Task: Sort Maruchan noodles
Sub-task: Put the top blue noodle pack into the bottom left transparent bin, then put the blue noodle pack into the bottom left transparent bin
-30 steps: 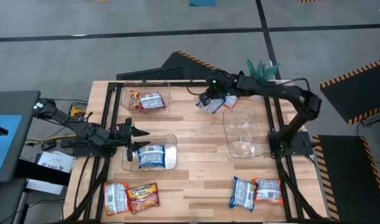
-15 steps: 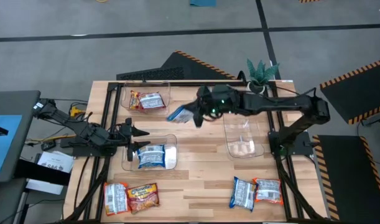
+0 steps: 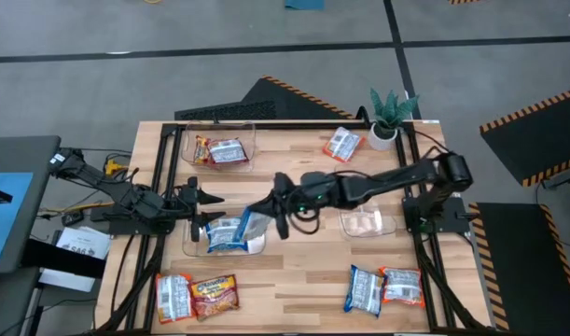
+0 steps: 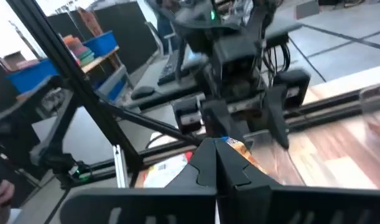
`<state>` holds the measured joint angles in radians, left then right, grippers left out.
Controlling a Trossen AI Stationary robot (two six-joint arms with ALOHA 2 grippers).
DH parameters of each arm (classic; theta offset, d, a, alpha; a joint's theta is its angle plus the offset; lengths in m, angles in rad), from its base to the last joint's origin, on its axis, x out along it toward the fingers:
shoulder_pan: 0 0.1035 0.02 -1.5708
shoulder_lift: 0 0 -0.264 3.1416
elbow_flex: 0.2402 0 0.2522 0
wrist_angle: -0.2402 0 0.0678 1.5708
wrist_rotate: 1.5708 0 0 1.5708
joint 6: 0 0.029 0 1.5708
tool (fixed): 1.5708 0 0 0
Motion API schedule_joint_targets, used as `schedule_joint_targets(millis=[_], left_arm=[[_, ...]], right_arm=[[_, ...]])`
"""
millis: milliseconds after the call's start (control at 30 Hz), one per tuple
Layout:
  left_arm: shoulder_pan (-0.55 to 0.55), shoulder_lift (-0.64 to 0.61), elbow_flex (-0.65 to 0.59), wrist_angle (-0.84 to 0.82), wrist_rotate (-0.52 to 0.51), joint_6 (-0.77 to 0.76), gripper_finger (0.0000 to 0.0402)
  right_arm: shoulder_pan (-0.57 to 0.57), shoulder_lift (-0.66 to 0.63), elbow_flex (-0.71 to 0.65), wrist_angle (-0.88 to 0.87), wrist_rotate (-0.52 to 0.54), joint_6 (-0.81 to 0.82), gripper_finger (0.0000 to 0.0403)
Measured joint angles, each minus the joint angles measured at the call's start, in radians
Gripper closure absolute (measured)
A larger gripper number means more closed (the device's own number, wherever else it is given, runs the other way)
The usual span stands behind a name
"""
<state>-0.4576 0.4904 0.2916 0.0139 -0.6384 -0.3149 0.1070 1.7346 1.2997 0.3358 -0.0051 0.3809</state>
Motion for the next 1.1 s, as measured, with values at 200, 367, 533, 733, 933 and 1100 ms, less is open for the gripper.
schedule_joint_targets(millis=[200, 367, 533, 733, 933, 1100], left_arm=[[0.000, 0.000, 0.000, 0.000, -0.002, 0.003, 0.0212], [0.000, 0.000, 0.000, -0.001, -0.002, 0.003, 0.0212], [0.000, 0.000, 0.000, -0.001, -0.002, 0.002, 0.0212], [0.000, 0.000, 0.000, -0.001, -0.002, 0.003, 0.0212], [0.000, 0.000, 0.000, -0.001, -0.001, 0.003, 0.0212], [0.000, 0.000, 0.000, -0.005, -0.002, 0.008, 0.0212]], right_arm=[[0.002, 0.105, 0.038, 0.044, 0.000, 0.003, 0.0394], [0.002, 0.144, 0.072, 0.037, -0.020, 0.003, 0.0377], [0.002, 0.148, 0.070, 0.009, -0.019, 0.003, 0.0335], [-0.007, 0.132, 0.073, -0.034, -0.018, 0.000, 0.0255], [-0.032, 0.043, 0.074, -0.293, -0.062, -0.087, 0.0197], [-0.009, -0.036, 0.054, -0.615, 0.075, -0.119, 0.0187]])
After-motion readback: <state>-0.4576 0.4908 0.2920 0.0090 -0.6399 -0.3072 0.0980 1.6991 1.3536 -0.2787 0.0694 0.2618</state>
